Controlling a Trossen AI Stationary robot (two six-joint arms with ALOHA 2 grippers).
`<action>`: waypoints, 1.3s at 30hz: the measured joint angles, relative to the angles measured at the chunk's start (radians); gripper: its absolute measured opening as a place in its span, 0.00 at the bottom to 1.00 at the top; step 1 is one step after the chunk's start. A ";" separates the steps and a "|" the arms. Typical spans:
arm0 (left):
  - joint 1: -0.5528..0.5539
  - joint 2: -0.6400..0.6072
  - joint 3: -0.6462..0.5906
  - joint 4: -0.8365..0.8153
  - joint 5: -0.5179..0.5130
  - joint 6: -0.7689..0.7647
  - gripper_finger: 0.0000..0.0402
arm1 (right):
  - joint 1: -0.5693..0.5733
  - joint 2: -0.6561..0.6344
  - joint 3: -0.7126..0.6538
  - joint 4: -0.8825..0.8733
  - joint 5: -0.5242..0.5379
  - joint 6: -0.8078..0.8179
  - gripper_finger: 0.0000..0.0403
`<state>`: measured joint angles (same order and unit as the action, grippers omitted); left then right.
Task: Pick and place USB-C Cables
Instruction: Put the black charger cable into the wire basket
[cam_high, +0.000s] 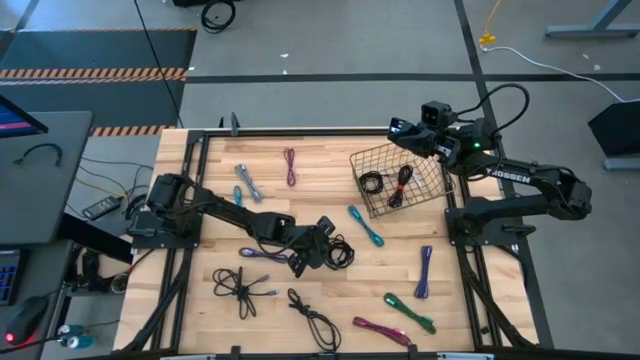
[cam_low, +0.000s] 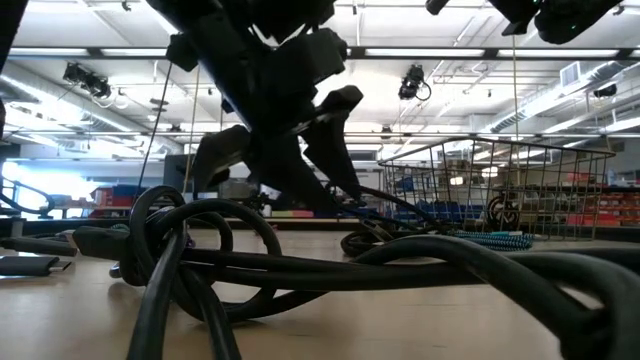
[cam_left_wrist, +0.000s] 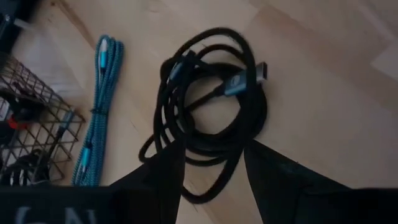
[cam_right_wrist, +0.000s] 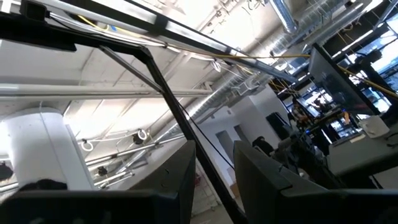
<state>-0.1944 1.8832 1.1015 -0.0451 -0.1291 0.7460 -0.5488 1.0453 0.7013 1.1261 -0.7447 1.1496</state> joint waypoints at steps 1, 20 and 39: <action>0.000 0.000 0.000 0.009 0.000 0.000 0.43 | 0.000 0.000 0.000 0.000 0.000 0.000 0.28; 0.003 -0.005 0.036 0.017 -0.103 -0.187 0.02 | 0.000 0.000 0.000 0.000 0.000 0.002 0.28; 0.031 -0.286 0.369 -0.453 -0.278 -0.271 0.02 | -0.048 -0.019 0.000 0.042 -0.031 0.003 0.18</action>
<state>-0.1635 1.5974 1.4707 -0.4978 -0.4071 0.4747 -0.5971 1.0262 0.7017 1.1678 -0.7760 1.1527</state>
